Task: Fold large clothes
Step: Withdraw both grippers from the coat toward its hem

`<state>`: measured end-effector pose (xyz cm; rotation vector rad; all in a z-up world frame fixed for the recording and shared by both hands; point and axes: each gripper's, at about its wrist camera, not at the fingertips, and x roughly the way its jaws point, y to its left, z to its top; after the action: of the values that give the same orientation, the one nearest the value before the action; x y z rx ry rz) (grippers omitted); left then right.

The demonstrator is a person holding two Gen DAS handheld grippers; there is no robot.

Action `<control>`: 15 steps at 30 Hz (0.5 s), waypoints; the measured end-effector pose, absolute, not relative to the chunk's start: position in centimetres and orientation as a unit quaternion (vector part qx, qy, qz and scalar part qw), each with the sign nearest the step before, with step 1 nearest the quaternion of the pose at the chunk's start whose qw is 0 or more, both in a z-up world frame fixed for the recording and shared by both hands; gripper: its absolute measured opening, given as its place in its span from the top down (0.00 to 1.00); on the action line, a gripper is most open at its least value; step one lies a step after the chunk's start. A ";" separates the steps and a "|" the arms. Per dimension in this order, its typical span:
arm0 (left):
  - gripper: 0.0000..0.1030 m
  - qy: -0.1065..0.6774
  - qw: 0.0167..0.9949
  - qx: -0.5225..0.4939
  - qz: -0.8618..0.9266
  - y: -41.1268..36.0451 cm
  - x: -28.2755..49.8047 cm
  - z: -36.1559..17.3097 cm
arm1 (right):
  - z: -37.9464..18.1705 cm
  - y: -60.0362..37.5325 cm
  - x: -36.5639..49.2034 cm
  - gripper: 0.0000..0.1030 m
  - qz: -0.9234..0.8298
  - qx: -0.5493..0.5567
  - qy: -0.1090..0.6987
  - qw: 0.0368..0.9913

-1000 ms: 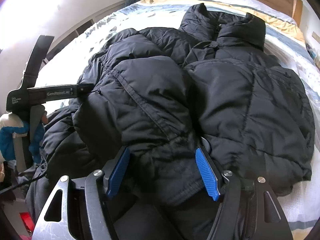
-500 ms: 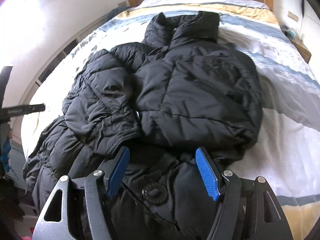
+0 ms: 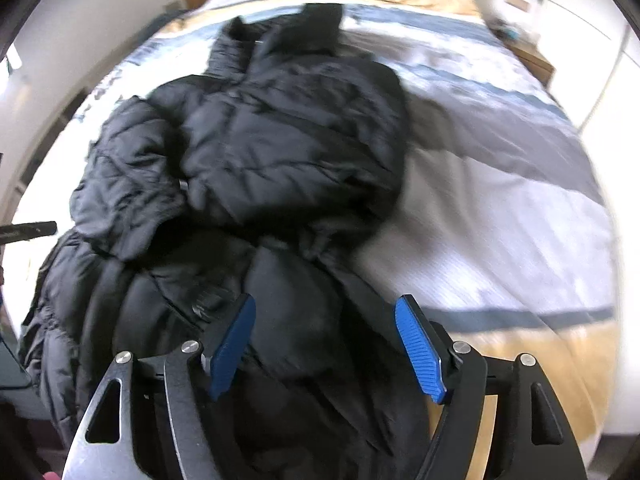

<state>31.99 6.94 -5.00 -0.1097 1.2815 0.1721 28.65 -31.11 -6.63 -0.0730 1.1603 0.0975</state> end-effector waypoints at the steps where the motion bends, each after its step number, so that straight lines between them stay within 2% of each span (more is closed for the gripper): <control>1: 0.21 0.593 0.800 -0.047 0.076 7.3 32.3 -4.8 | -6.5 -31.4 28.6 0.30 0.036 -0.037 0.549 0.834; 9: 0.21 0.571 0.815 -0.032 0.094 13.1 35.3 -3.2 | -4.7 -31.2 31.4 0.25 0.010 -0.057 0.536 0.842; 15: 0.21 0.562 0.818 -0.047 0.109 15.3 38.1 -3.1 | -4.2 -30.8 36.6 0.24 0.012 -0.068 0.519 0.852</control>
<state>38.11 15.27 -3.07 -0.1010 1.1978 0.2325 36.58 -30.77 -4.15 -0.1437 1.0933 0.0256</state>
